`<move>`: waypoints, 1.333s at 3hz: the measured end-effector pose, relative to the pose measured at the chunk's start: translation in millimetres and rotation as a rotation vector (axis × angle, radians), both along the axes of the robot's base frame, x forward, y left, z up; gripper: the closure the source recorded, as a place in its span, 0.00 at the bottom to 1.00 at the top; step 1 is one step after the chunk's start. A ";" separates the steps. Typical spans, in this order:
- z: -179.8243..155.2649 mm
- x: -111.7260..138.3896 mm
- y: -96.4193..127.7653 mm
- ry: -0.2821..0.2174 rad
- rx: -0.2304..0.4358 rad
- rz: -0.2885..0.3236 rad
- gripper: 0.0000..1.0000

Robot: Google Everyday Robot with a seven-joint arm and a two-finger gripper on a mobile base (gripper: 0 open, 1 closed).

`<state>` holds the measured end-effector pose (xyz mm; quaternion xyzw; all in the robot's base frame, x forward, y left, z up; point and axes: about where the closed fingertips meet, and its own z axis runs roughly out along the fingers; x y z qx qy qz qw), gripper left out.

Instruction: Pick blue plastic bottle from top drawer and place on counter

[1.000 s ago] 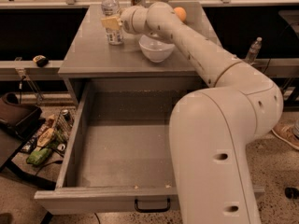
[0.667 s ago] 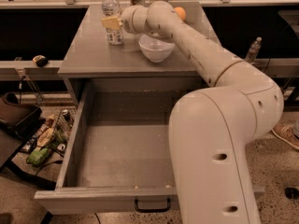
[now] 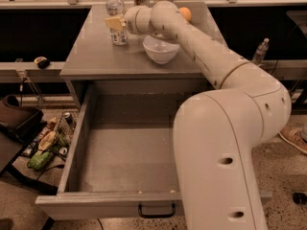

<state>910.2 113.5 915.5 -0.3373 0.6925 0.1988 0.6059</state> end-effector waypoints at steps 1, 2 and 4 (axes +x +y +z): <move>0.0 -0.1 0.0 0.000 0.000 0.000 0.03; -4.7 -8.2 -4.8 0.005 -0.006 -0.002 0.00; 18.2 -56.8 -111.7 0.084 -0.131 -0.037 0.00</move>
Offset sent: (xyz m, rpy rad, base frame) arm -0.0230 -0.0189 -0.0094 -0.0148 0.0090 -0.0135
